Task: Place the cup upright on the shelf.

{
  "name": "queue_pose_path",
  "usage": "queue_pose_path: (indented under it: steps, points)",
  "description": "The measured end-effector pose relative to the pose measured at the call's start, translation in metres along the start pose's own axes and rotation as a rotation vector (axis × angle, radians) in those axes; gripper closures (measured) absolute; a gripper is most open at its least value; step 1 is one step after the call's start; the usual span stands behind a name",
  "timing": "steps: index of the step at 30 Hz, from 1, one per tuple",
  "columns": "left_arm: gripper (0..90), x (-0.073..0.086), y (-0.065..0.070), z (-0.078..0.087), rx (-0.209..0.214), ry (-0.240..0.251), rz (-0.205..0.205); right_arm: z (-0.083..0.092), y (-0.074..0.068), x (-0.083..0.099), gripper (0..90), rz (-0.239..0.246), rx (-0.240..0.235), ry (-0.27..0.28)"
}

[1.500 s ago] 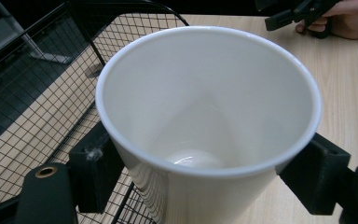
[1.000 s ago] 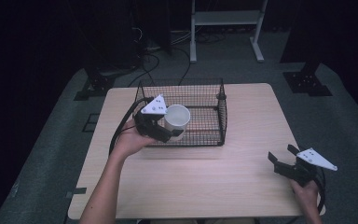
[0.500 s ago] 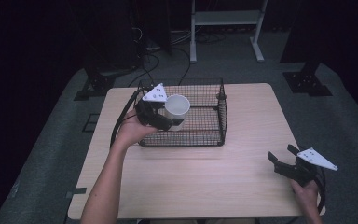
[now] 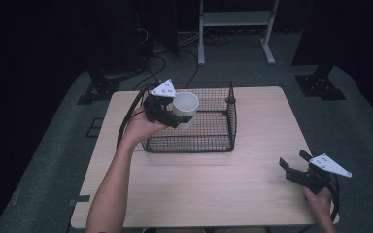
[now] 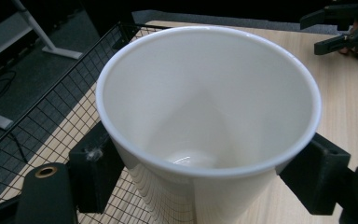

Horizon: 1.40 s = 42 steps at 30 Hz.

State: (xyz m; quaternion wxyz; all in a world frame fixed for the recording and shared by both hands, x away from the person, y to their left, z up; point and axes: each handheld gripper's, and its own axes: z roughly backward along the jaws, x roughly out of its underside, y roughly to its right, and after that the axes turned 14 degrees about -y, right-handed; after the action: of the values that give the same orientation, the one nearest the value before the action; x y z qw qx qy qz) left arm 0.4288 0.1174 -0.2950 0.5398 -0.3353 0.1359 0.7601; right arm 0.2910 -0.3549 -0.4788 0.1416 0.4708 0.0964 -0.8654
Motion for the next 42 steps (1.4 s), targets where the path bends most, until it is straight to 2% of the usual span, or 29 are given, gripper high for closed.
queue_pose_path:
  steps: [4, 5, 7, 19, 24, 36, 42]
  points:
    - [21.5, -0.002, -0.004, -0.001, -0.001, 0.002, 0.005, 0.0, 0.0, 0.0, 12.9, 0.0, 0.0, 0.0]
    - [21.4, -0.002, -0.006, -0.001, -0.015, 0.011, 0.005, 0.0, 0.0, 0.0, 12.9, -0.001, 0.001, 0.0]
    - [21.4, -0.003, -0.008, -0.002, -0.012, 0.021, 0.012, 0.0, 0.0, 0.0, 12.9, -0.001, 0.0, 0.0]
    - [21.4, -0.008, -0.015, -0.012, -0.006, 0.002, 0.007, 0.0, 0.001, 0.0, 12.9, -0.003, -0.003, 0.0]
    - [21.4, -0.009, -0.017, -0.015, -0.027, 0.015, 0.012, 0.0, 0.001, 0.0, 12.9, -0.002, -0.003, -0.001]
    - [21.4, -0.009, -0.025, -0.035, -0.005, -0.023, 0.025, 0.0, 0.001, 0.0, 12.9, -0.003, -0.006, 0.0]
    - [21.4, -0.009, -0.029, -0.043, 0.007, -0.021, 0.036, 0.0, 0.001, 0.0, 12.9, -0.005, -0.007, 0.0]
